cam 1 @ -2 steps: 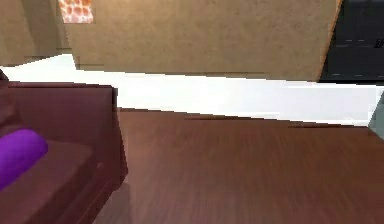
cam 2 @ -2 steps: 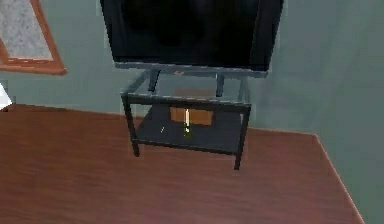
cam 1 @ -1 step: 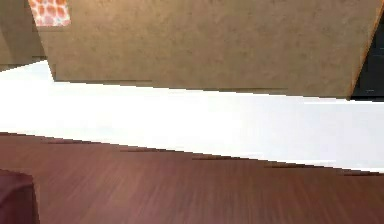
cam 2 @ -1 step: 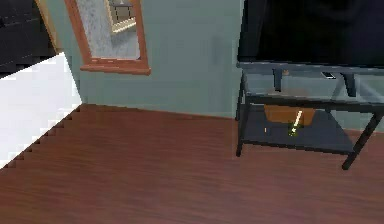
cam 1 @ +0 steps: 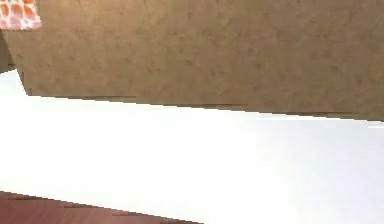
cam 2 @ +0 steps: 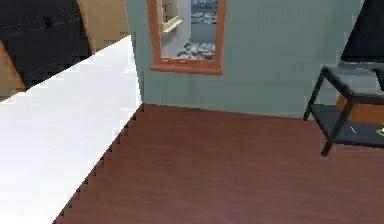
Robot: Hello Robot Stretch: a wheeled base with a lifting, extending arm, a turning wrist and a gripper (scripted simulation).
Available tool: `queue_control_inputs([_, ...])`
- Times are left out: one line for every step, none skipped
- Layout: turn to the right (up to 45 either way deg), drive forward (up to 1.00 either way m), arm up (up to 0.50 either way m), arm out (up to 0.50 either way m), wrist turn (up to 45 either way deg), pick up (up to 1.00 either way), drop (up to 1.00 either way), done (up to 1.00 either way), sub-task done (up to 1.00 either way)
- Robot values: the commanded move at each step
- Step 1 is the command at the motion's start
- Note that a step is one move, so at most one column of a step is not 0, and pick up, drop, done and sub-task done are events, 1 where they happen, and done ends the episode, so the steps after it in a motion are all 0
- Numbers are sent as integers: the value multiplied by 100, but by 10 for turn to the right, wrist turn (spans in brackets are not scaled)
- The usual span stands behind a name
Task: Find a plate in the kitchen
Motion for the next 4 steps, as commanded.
queue_control_inputs([-300,0,0,0,0,0,0,0,0])
queue_control_inputs([0,45,0,0,0,0,0,0,0])
queue_control_inputs([-450,0,0,0,0,0,0,0,0])
queue_control_inputs([0,100,0,0,0,0,0,0,0])
